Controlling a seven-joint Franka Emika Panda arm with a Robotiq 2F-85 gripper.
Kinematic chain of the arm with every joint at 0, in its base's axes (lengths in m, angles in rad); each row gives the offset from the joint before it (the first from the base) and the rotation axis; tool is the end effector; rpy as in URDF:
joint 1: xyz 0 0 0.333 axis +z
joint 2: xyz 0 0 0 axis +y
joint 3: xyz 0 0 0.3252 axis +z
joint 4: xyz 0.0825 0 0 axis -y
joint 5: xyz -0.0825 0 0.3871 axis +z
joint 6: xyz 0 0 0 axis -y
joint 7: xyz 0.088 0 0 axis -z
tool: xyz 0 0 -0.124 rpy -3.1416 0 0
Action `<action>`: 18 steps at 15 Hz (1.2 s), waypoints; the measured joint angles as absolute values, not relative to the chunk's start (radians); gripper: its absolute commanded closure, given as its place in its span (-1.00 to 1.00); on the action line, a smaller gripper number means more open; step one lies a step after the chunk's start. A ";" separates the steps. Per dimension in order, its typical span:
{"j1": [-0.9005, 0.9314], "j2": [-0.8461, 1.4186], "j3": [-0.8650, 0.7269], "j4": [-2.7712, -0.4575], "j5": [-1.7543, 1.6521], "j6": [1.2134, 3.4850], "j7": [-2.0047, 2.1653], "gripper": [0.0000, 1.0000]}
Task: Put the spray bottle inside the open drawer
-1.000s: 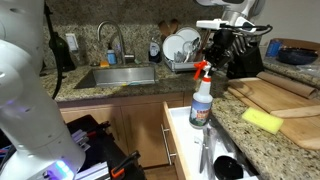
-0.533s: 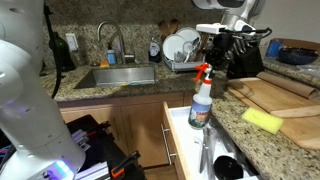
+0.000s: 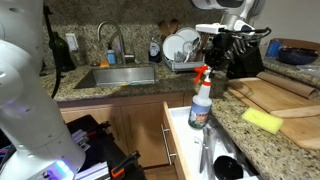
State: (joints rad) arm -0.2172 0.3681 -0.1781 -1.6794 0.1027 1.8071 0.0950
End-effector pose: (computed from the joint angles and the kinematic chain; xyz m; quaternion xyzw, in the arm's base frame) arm 0.5905 -0.2251 0.3641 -0.9594 0.2562 0.1129 0.0331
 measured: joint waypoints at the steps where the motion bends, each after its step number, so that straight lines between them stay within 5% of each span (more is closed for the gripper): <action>1: -0.217 0.364 -0.178 -1.679 0.103 1.804 0.095 -0.43; 5: -0.214 0.339 -0.174 -1.669 0.106 1.742 0.095 -1.00; 18: -0.278 0.291 -0.175 -1.251 0.445 1.314 0.093 -1.00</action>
State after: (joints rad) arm -0.2781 0.2912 -0.1748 -1.2508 0.4453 1.3145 0.0933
